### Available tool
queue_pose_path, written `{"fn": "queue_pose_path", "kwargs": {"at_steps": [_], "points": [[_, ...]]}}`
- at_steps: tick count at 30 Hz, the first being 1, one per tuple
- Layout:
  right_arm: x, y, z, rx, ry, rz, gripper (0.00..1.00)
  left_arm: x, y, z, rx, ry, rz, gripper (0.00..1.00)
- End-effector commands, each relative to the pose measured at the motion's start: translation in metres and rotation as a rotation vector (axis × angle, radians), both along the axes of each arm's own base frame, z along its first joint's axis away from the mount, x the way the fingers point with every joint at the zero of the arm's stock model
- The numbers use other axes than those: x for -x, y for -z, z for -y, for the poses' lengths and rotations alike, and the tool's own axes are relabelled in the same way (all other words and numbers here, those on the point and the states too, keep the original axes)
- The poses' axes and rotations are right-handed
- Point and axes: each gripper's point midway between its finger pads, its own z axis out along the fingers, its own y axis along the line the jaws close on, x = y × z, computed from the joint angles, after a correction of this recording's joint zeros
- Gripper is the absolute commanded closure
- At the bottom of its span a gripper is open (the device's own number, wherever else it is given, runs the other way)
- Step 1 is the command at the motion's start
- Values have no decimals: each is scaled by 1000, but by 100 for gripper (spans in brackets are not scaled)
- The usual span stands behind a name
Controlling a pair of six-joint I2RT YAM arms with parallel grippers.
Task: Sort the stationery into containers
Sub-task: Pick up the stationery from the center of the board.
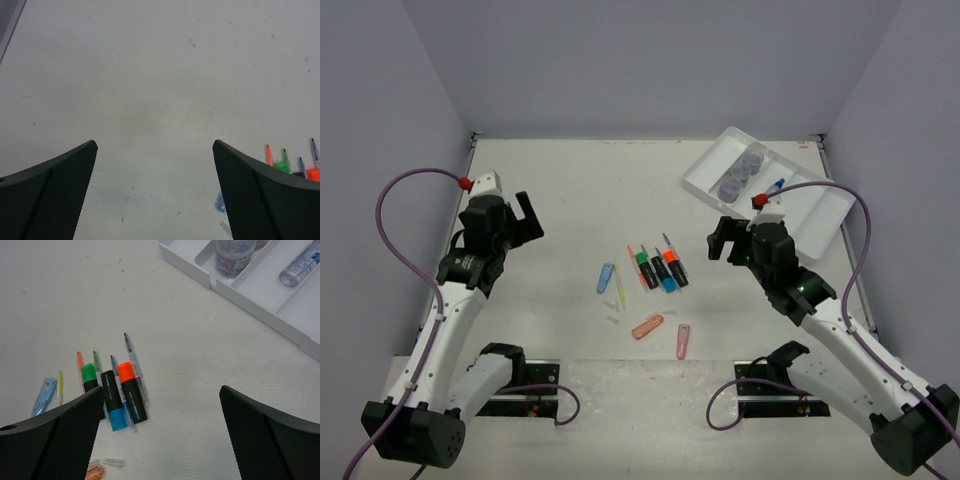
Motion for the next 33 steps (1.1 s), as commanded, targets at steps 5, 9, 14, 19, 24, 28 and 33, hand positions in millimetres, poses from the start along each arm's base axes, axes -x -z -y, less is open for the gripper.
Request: {"fn": "queue_pose_path", "kwargs": {"at_steps": [5, 9, 14, 19, 24, 28, 33], "points": [[-4, -30, 0, -56, 18, 91, 1, 2, -18, -1, -10, 15, 78, 0], [-4, -31, 2, -48, 30, 90, 1, 0, -17, 2, -9, 28, 69, 0], [-3, -32, 1, -63, 29, 88, 1, 0, -16, 4, -3, 45, 67, 0], [-4, -33, 0, -60, 20, 86, 1, -3, -13, 4, -7, 42, 53, 0], [-6, -29, -3, -51, 15, 71, 1, -3, -13, 4, -9, 41, 54, 0], [-6, -27, -6, -50, 0, 61, 1, -2, -15, 3, -10, 39, 60, 0], [-6, -28, -7, -49, -8, 62, 1, -1, -16, 1, -14, 31, 66, 0]]}}
